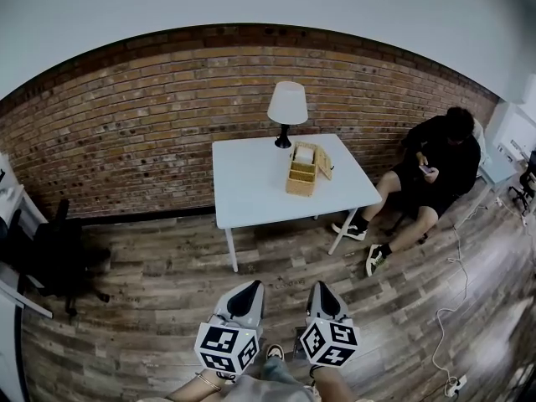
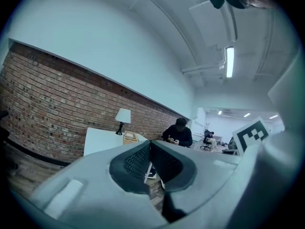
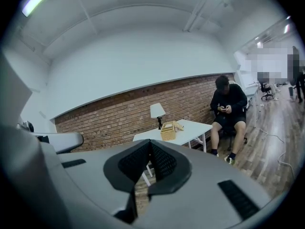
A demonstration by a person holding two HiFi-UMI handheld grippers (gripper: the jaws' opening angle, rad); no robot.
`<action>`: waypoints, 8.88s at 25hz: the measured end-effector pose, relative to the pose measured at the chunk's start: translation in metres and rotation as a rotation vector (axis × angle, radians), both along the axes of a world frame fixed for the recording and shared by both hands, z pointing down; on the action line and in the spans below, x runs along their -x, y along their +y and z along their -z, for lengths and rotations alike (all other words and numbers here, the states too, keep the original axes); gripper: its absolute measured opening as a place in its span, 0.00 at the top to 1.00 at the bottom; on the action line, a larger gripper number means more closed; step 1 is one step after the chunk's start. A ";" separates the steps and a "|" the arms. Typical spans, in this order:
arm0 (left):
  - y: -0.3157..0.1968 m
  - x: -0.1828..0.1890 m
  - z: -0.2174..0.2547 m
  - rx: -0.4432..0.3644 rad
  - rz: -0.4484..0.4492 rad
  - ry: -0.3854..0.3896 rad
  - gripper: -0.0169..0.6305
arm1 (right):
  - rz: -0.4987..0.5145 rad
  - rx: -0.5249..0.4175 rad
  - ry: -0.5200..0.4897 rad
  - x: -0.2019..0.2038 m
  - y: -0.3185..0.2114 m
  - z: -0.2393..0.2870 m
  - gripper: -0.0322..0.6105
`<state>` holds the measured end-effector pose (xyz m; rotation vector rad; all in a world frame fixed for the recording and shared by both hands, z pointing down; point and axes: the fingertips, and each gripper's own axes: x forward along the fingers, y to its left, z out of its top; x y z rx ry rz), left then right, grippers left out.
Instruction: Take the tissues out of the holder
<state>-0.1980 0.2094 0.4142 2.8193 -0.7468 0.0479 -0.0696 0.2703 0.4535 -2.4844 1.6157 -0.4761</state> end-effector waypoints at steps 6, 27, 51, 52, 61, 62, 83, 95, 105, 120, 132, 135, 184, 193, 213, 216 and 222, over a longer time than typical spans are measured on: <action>-0.032 -0.037 0.002 0.007 0.039 -0.016 0.96 | 0.008 -0.008 -0.009 -0.049 -0.026 0.006 0.94; -0.100 -0.122 -0.014 0.045 0.097 -0.004 0.96 | 0.111 0.071 -0.003 -0.122 -0.097 -0.021 0.94; -0.189 -0.207 -0.036 0.095 0.014 -0.007 0.96 | 0.042 0.106 -0.009 -0.195 -0.174 -0.040 0.94; -0.195 -0.211 -0.037 0.095 0.012 -0.008 0.96 | 0.041 0.105 -0.011 -0.198 -0.180 -0.041 0.94; -0.262 -0.248 -0.038 0.097 -0.006 -0.030 0.96 | 0.058 0.108 -0.026 -0.224 -0.247 -0.042 0.94; -0.269 -0.253 -0.036 0.093 -0.011 -0.030 0.96 | 0.057 0.106 -0.026 -0.228 -0.255 -0.040 0.94; -0.417 -0.322 -0.018 0.058 -0.063 -0.036 0.96 | 0.074 0.078 -0.007 -0.282 -0.420 -0.020 0.94; -0.458 -0.343 -0.032 0.121 -0.020 -0.028 0.96 | 0.132 0.129 -0.018 -0.300 -0.456 -0.033 0.94; -0.471 -0.348 -0.042 0.154 0.045 -0.054 0.96 | 0.261 0.178 -0.048 -0.331 -0.484 -0.053 0.94; -0.502 -0.368 -0.048 0.137 0.101 -0.090 0.96 | 0.532 0.390 0.173 -0.393 -0.556 -0.088 0.66; -0.508 -0.367 -0.063 0.153 0.125 -0.125 0.96 | 1.053 0.801 0.493 -0.401 -0.593 -0.145 0.42; -0.510 -0.362 -0.065 0.155 0.138 -0.131 0.96 | 1.115 0.941 0.602 -0.406 -0.598 -0.160 0.42; -0.504 -0.358 -0.058 0.141 0.125 -0.139 0.96 | 1.055 1.176 0.670 -0.400 -0.593 -0.154 0.58; -0.495 -0.355 -0.044 0.116 0.123 -0.141 0.96 | 1.025 1.125 0.661 -0.398 -0.587 -0.126 0.58; -0.472 -0.324 -0.031 0.102 0.183 -0.110 0.96 | 1.061 1.051 0.744 -0.351 -0.588 -0.083 0.58; -0.470 -0.318 -0.031 0.105 0.196 -0.108 0.96 | 1.079 1.045 0.760 -0.340 -0.589 -0.081 0.58; -0.471 -0.306 -0.028 0.103 0.228 -0.102 0.96 | 1.118 0.999 0.783 -0.312 -0.599 -0.075 0.59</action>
